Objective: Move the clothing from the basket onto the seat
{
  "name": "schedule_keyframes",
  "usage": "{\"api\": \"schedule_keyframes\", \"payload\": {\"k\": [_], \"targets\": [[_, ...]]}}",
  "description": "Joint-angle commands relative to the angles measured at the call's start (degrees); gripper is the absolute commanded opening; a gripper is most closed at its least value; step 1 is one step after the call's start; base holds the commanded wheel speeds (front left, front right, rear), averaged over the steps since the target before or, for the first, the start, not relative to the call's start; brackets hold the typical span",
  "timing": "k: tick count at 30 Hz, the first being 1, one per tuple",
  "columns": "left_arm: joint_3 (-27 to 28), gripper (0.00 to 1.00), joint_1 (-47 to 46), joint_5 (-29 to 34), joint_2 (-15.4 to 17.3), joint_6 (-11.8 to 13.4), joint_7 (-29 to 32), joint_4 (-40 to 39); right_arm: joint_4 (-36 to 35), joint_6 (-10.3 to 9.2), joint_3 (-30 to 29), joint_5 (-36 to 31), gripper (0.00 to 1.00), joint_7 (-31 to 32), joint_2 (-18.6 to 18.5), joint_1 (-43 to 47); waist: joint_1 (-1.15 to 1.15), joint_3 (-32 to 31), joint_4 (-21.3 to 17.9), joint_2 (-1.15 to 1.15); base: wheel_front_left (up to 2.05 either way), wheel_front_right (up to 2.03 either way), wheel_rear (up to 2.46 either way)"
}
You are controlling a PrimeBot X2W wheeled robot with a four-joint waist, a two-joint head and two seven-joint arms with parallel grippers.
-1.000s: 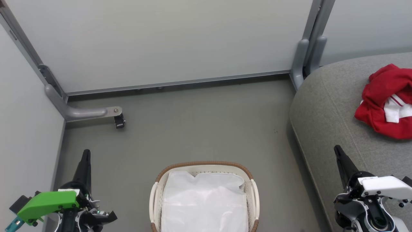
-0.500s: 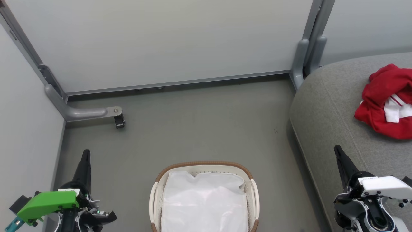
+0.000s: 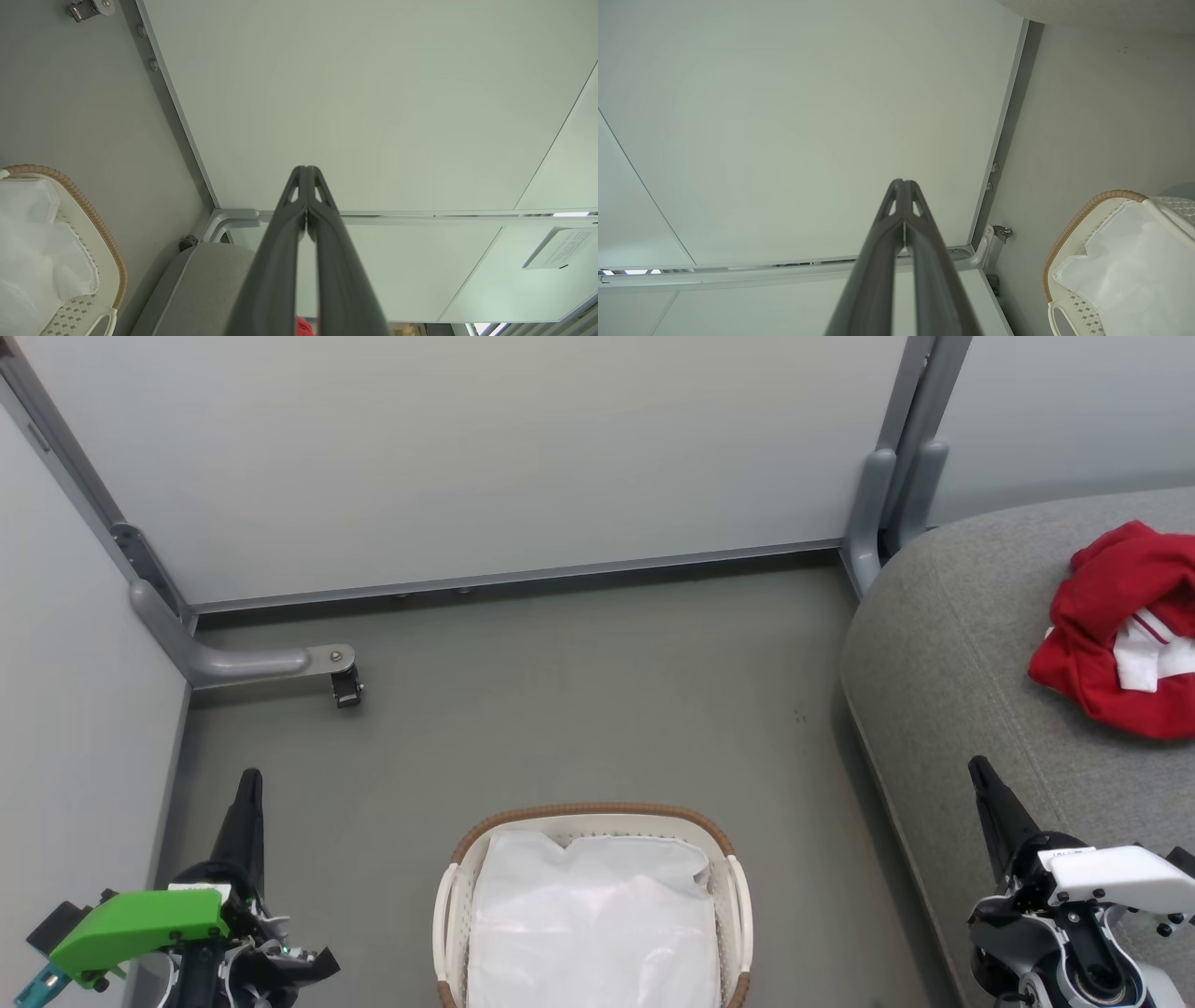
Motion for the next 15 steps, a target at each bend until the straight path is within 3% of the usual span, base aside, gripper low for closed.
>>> {"api": "schedule_keyframes", "payload": {"k": [1, 15], "targets": [[0.29, 0.00, -0.62, 0.20, 0.09, -0.28, 0.17, 0.01, -0.22, 0.00, -0.08, 0.22, 0.00, 0.17, -0.34, -0.37, 0.00, 0.00, 0.00, 0.00, 0.00, 0.00, 0.00], [0.37, 0.00, -0.63, 0.27, 0.05, -0.28, 0.15, 0.03, -0.22, 0.00, -0.07, 0.22, 0.00, 0.17, -0.34, -0.37, 0.00, 0.00, 0.00, 0.00, 0.00, 0.00, 0.00]]}}
